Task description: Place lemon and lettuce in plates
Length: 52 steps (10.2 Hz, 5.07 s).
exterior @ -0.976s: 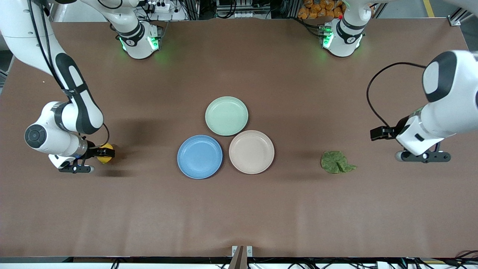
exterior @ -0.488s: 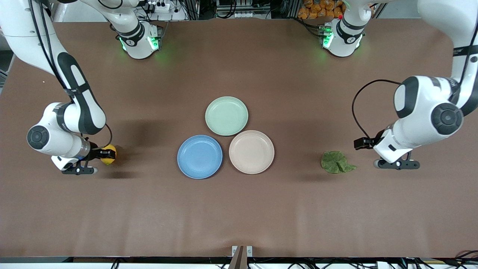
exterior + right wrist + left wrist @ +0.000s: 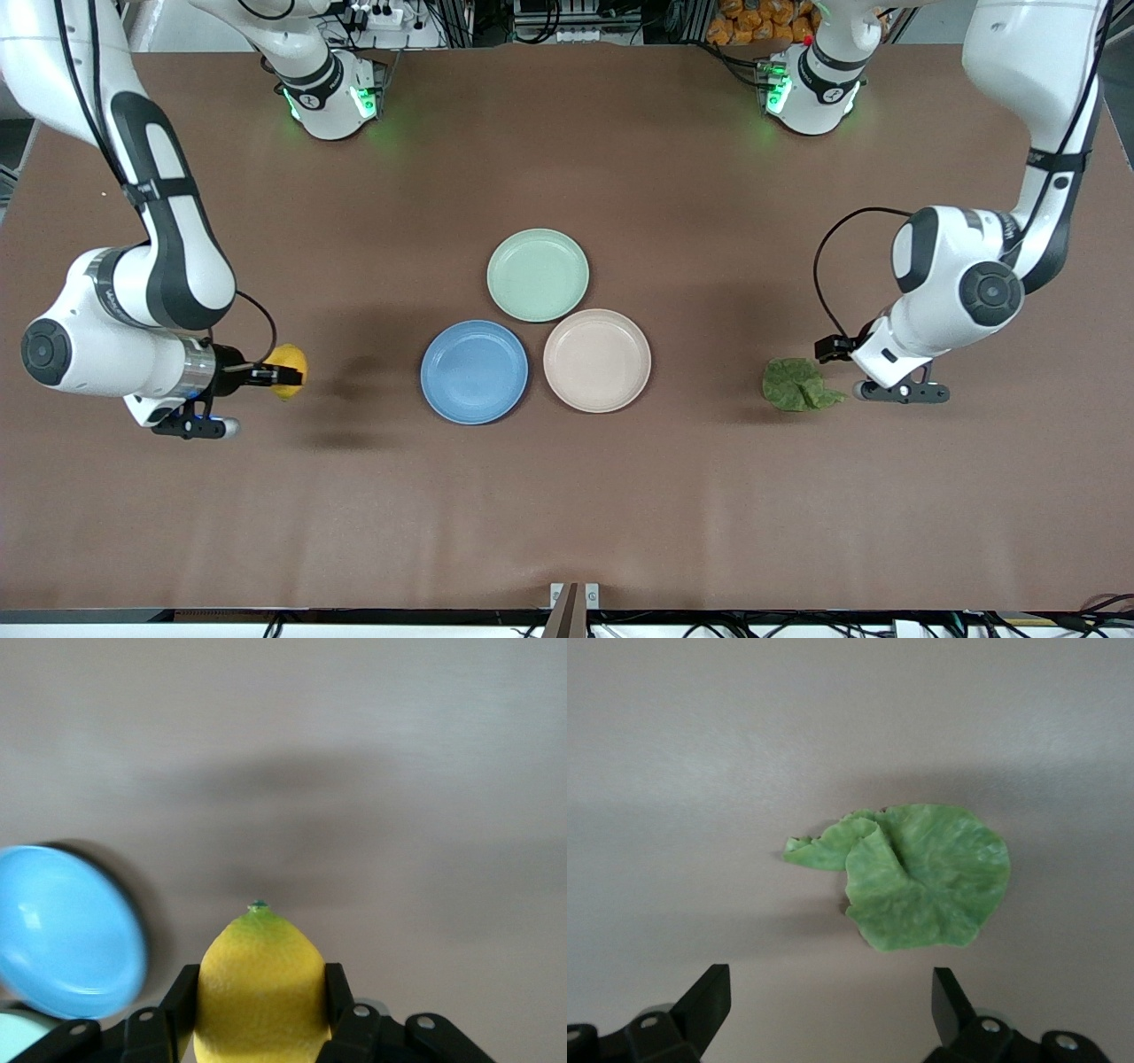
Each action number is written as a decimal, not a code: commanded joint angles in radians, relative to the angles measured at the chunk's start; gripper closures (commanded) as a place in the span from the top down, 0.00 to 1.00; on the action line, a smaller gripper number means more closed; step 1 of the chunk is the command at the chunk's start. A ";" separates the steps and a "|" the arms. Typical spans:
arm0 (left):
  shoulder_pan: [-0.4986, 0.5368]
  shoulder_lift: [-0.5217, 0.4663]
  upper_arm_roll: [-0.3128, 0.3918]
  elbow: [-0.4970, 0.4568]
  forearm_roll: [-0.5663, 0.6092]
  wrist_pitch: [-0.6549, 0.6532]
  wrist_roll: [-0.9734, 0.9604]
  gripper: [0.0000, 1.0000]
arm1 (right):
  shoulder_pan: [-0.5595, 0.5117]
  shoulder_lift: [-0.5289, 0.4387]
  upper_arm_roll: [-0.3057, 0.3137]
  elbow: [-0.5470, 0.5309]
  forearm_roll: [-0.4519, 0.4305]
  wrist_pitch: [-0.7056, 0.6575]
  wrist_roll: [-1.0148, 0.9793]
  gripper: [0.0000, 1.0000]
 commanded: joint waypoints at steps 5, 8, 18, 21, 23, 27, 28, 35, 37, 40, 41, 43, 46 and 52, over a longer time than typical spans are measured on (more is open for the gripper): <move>-0.061 0.128 0.002 0.046 0.086 0.102 -0.052 0.96 | 0.340 0.167 -0.002 0.045 0.015 0.248 0.494 0.00; -0.081 0.186 0.004 0.078 0.130 0.127 -0.061 0.76 | 0.363 0.208 -0.001 0.046 0.018 0.253 0.503 0.00; -0.141 0.118 0.001 0.127 0.201 0.025 -0.176 0.00 | 0.141 0.003 -0.047 0.288 -0.009 -0.250 0.308 1.00; -0.229 0.064 -0.033 0.183 0.179 -0.107 -0.350 0.00 | 0.104 -0.181 -0.178 0.283 -0.035 -0.421 0.060 1.00; -0.314 0.076 -0.070 0.263 0.150 -0.146 -0.543 0.00 | 0.103 -0.277 -0.194 0.281 -0.112 -0.542 0.019 1.00; -0.452 0.223 -0.070 0.467 0.020 -0.134 -0.801 0.00 | 0.112 -0.387 -0.169 0.212 -0.201 -0.604 0.001 1.00; -0.487 0.263 -0.070 0.504 0.018 -0.096 -0.864 0.00 | 0.110 -0.388 -0.160 0.205 -0.201 -0.583 0.000 1.00; -0.534 0.360 -0.058 0.500 -0.012 0.165 -0.975 0.10 | 0.107 -0.468 -0.160 0.088 -0.201 -0.561 -0.001 1.00; -0.523 0.346 -0.050 0.488 0.020 0.127 -0.966 0.99 | 0.106 -0.491 -0.160 0.053 -0.201 -0.552 -0.001 1.00; -0.517 0.184 -0.038 0.495 0.136 -0.121 -0.955 1.00 | 0.107 -0.491 -0.160 0.051 -0.203 -0.544 -0.001 1.00; -0.506 0.130 -0.033 0.497 0.144 -0.197 -0.955 1.00 | 0.109 -0.491 -0.160 0.050 -0.203 -0.540 -0.001 1.00; -0.434 -0.012 -0.034 0.497 0.149 -0.389 -0.869 1.00 | 0.109 -0.491 -0.160 0.049 -0.203 -0.540 -0.001 1.00; -0.322 -0.199 -0.038 0.497 0.112 -0.601 -0.597 1.00 | 0.110 -0.490 -0.159 0.049 -0.203 -0.538 -0.001 1.00; -0.064 -0.424 -0.033 0.471 -0.057 -0.813 -0.192 1.00 | 0.109 -0.490 -0.159 0.048 -0.201 -0.534 -0.003 1.00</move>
